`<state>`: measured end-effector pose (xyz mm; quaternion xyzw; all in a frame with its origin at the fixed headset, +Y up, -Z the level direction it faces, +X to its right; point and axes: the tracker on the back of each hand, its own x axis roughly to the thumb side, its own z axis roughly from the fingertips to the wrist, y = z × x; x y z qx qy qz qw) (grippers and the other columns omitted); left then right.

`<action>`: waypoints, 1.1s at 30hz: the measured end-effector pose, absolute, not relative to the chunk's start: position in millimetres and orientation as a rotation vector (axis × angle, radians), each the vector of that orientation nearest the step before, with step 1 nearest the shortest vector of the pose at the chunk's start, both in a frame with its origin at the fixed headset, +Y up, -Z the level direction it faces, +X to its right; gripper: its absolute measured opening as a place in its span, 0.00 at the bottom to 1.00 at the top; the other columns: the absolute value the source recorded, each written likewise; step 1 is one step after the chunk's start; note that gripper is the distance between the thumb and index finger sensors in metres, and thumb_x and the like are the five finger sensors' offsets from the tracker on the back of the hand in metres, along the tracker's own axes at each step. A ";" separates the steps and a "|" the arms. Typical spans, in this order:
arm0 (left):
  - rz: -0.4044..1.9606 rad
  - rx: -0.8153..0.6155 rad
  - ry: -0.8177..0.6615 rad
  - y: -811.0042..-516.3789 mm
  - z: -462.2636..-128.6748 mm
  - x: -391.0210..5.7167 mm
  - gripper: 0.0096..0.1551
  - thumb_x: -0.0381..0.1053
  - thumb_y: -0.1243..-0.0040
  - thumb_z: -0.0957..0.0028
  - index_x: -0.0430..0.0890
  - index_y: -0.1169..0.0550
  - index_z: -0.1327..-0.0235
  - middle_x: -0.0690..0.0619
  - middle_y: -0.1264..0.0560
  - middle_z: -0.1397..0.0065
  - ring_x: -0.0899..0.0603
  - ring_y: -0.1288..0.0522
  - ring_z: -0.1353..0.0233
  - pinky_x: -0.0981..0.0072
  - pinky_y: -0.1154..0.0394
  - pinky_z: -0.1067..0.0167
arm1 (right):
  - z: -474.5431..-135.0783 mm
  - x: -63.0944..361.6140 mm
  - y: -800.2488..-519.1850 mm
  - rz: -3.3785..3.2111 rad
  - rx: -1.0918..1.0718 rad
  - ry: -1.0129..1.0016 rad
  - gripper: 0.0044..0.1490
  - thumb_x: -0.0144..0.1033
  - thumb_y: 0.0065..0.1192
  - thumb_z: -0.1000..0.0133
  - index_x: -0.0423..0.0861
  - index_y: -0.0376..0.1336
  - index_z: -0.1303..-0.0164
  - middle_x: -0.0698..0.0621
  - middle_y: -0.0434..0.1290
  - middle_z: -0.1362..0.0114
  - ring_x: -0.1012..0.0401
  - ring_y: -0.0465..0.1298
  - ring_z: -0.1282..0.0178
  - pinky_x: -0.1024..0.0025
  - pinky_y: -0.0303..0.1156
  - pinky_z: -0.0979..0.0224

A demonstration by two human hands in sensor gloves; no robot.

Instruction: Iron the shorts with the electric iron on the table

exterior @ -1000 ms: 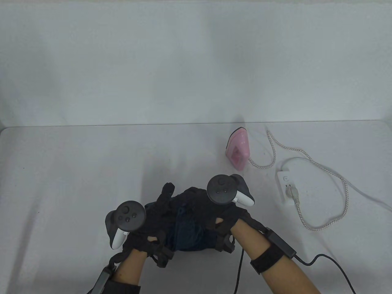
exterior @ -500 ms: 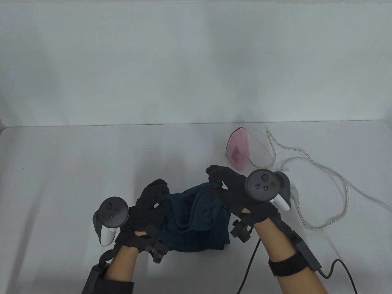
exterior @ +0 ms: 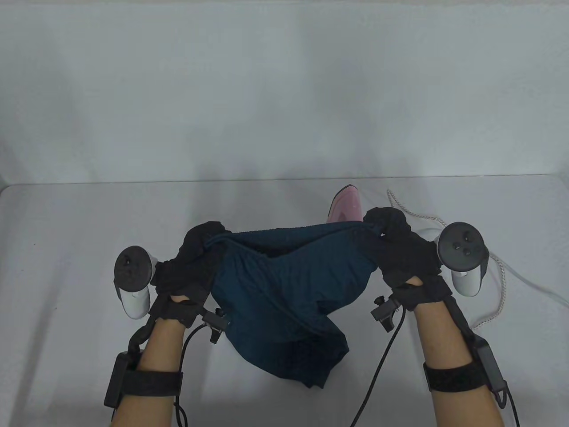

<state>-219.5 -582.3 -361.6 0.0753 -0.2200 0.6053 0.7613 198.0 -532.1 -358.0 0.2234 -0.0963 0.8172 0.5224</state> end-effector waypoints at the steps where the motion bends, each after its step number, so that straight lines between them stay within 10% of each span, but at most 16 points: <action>1: 1.290 0.173 -0.484 -571.7 -362.7 -218.4 0.27 0.51 0.40 0.41 0.53 0.33 0.29 0.51 0.24 0.33 0.51 0.16 0.69 0.52 0.17 0.56 | -359.7 199.8 -521.3 1.974 0.557 -0.234 0.33 0.52 0.65 0.45 0.54 0.56 0.34 0.55 0.71 0.38 0.68 0.85 0.70 0.54 0.81 0.37; 8: 1.207 0.135 -0.529 -510.0 -362.5 -215.9 0.28 0.53 0.37 0.43 0.49 0.31 0.31 0.52 0.20 0.44 0.55 0.19 0.80 0.58 0.16 0.69 | -365.4 207.1 -474.1 1.903 0.608 -0.102 0.34 0.51 0.66 0.44 0.52 0.58 0.31 0.53 0.73 0.40 0.72 0.82 0.77 0.57 0.84 0.41; 13: 0.990 0.109 -0.559 -478.8 -371.7 -223.4 0.28 0.51 0.33 0.45 0.52 0.29 0.33 0.54 0.20 0.40 0.53 0.17 0.74 0.54 0.17 0.61 | -369.2 211.1 -452.1 2.070 0.646 -0.132 0.36 0.48 0.70 0.45 0.54 0.58 0.28 0.55 0.72 0.37 0.68 0.82 0.74 0.53 0.81 0.39; 22: 0.414 0.298 -0.162 -475.7 -439.9 -209.0 0.28 0.45 0.28 0.48 0.60 0.29 0.37 0.60 0.22 0.33 0.48 0.15 0.55 0.46 0.21 0.47 | -424.8 156.7 -461.0 2.407 0.393 -0.370 0.30 0.38 0.71 0.43 0.60 0.60 0.33 0.57 0.66 0.27 0.59 0.81 0.50 0.36 0.68 0.26; 26: 0.226 0.507 0.001 -461.9 -456.3 -204.6 0.27 0.49 0.28 0.48 0.63 0.29 0.38 0.63 0.22 0.33 0.52 0.13 0.63 0.53 0.17 0.54 | -440.6 131.9 -451.1 2.331 0.266 -0.673 0.29 0.40 0.74 0.46 0.63 0.62 0.36 0.59 0.69 0.28 0.59 0.82 0.50 0.37 0.68 0.27; 33: 0.843 0.795 -0.191 -445.6 -437.3 -244.0 0.26 0.46 0.29 0.48 0.61 0.30 0.39 0.59 0.25 0.30 0.51 0.10 0.44 0.57 0.14 0.47 | -440.0 138.4 -438.8 1.801 0.445 -0.819 0.29 0.39 0.75 0.49 0.62 0.63 0.39 0.59 0.68 0.27 0.55 0.83 0.36 0.47 0.70 0.24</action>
